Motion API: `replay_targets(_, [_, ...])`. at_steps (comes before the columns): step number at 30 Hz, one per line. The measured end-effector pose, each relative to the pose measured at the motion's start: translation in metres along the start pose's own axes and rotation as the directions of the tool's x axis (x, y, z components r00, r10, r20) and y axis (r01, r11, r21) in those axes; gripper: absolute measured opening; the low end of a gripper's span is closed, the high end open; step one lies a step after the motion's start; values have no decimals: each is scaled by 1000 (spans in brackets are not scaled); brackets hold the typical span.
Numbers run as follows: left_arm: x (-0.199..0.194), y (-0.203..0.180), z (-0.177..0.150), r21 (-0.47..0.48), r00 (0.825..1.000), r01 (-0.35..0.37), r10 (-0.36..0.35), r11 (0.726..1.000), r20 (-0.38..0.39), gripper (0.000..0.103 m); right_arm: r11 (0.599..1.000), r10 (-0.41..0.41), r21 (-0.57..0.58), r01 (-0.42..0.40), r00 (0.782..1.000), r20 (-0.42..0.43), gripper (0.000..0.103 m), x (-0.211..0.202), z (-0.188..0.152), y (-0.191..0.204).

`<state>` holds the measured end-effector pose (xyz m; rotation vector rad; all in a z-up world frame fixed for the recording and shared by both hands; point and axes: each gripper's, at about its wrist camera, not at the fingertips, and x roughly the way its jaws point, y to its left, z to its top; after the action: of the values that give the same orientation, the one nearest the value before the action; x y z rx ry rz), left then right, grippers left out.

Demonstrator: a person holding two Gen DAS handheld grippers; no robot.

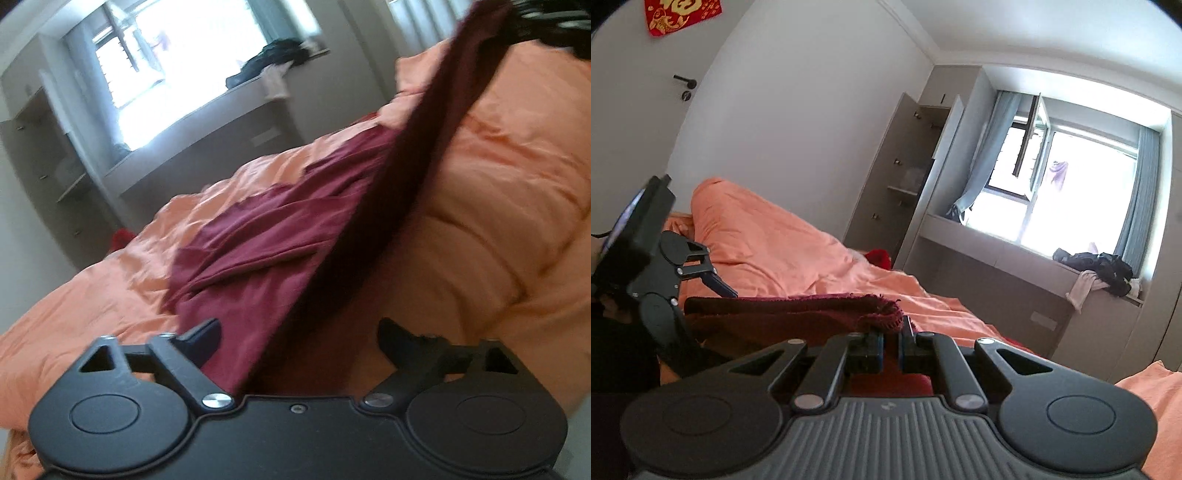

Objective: Fold small clothes
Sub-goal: 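Lift the shirt hem with both grippers and fold it toward the collar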

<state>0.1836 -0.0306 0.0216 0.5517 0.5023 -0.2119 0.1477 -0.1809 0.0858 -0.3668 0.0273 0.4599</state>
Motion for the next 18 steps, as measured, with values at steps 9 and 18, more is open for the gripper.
replay_targets(9, [5, 52, -28, -56, 989, -74, 66, 996, -130, 28, 996, -46, 82, 44, 999, 22, 6, -21, -6, -10])
replay_targets(18, [-30, 53, -34, -77, 981, -187, 190, 979, 34, 4, 989, -95, 117, 92, 995, 22, 6, -34, -28, 4])
